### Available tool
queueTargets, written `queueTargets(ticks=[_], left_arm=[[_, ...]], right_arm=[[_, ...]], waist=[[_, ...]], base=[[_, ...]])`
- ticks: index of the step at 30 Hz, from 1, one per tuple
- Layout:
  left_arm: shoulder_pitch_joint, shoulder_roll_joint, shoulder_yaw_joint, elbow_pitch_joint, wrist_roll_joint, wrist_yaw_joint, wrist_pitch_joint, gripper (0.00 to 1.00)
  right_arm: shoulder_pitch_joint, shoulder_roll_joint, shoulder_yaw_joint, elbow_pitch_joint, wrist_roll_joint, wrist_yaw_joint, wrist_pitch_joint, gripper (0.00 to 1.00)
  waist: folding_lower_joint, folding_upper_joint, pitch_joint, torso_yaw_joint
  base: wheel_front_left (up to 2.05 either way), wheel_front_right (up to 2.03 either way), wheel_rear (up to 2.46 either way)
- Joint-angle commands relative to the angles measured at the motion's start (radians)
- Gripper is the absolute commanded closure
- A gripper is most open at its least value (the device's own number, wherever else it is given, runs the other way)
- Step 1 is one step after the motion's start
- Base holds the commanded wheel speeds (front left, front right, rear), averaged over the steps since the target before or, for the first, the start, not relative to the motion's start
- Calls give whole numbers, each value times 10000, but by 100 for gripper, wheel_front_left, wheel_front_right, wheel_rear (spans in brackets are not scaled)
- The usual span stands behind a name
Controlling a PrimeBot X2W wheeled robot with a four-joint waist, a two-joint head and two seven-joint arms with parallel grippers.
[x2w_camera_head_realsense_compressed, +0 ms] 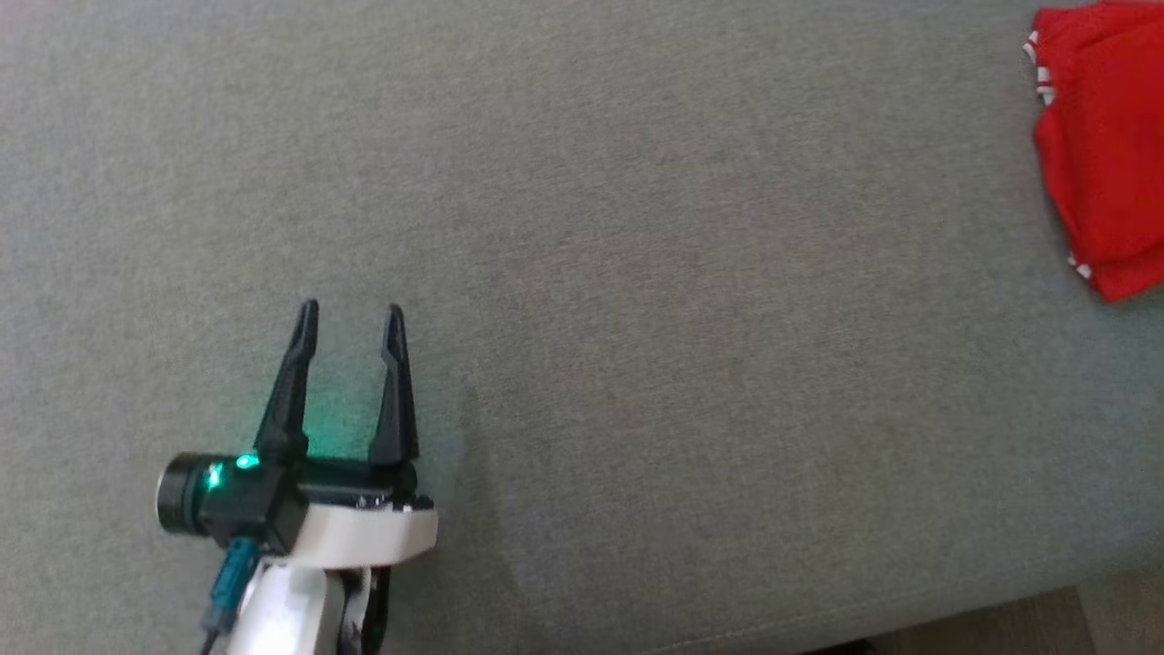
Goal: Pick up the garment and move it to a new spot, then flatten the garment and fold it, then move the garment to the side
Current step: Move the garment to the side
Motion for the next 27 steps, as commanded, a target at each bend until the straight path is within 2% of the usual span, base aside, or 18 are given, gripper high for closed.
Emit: queueTargets(ticks=[1,7,15,16,20,24,27], left_arm=[[-234,-38,312,-354,19,57,-63,0],[-465,-38,171,-353,-375,414,-63,0],[-199,-38,-305,322,-777,861,-63,0],[-199,-38,-305,322,-777,861,-63,0],[157,-38,-529,956,-731,885,-63,0],[495,-38,-703,1419,-394,909,-63,0],[740,-38,-609,1647,-221,947,-63,0]], right_arm=[[-50,-397,-303,-116,-282,67,-292,0],[458,608,-954,-535,-1411,67,-1064,0],[2644,3565,-792,-2077,-2240,67,-1970,0],[2644,3565,-792,-2077,-2240,67,-1970,0],[4166,4945,-571,-2422,-2316,67,-2486,0],[5365,5890,-362,-2705,-2258,67,-2808,0],[6486,6581,-847,-4155,-2564,67,-2835,0]], waist=[[-2,0,84,165],[-2,0,-485,541],[-2,0,-2434,1125],[-2,0,-2434,1125],[-2,0,-3498,1461],[-2,0,-4212,1667],[-2,0,-4580,1775]], base=[[0,0,0],[0,0,0],[0,0,0],[0,0,0],[0,0,0],[0,0,0],[0,0,0]])
